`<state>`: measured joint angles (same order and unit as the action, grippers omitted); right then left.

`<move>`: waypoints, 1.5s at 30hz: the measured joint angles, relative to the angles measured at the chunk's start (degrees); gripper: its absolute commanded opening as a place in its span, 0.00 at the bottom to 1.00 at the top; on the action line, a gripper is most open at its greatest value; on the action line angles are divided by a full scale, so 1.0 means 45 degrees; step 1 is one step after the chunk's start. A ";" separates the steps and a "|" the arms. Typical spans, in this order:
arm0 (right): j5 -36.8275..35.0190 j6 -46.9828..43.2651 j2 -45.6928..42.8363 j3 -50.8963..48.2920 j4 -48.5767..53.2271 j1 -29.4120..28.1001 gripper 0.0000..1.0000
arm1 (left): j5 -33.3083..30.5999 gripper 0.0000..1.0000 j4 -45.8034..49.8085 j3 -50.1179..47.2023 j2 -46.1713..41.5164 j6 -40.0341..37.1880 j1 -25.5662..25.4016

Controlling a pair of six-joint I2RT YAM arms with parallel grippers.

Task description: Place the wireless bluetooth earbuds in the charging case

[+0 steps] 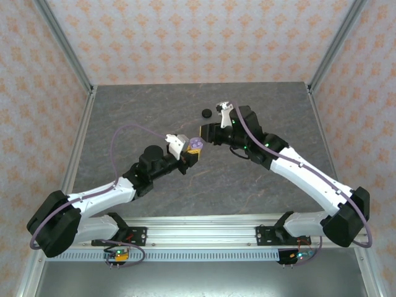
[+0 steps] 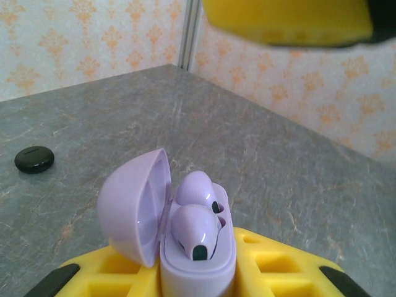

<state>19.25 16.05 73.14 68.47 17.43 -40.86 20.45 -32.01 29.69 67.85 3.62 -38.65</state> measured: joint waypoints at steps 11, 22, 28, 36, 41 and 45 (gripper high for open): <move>0.0529 -0.0223 0.2084 0.2409 0.2929 0.0092 0.16 | 0.0709 0.28 0.2171 0.1088 -0.0170 -0.2166 -0.0228; 0.1477 -0.0301 0.2934 0.2701 0.4022 0.0092 0.16 | 0.0797 0.28 0.2754 0.1132 -0.0170 -0.2817 -0.0228; 0.1739 -0.0423 0.3230 0.2769 0.4201 0.0092 0.16 | 0.0690 0.28 0.2943 0.1141 -0.0165 -0.2822 -0.0248; 0.1826 -0.0597 0.3245 0.2769 0.4231 0.0087 0.16 | 0.0257 0.29 0.3050 0.1156 -0.0160 -0.2744 -0.0355; 0.1807 -0.0631 0.3245 0.2769 0.4235 0.0092 0.16 | -0.0083 0.29 0.3079 0.1156 -0.0053 -0.2526 -0.0355; 0.1710 -0.0636 0.3230 0.2769 0.4347 0.0092 0.17 | -0.0369 0.29 0.3269 0.1229 0.0044 -0.2356 -0.0325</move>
<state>26.94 13.19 87.68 80.93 36.99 -40.45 18.79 -17.30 35.22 68.05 -6.98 -40.12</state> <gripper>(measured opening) 0.162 0.288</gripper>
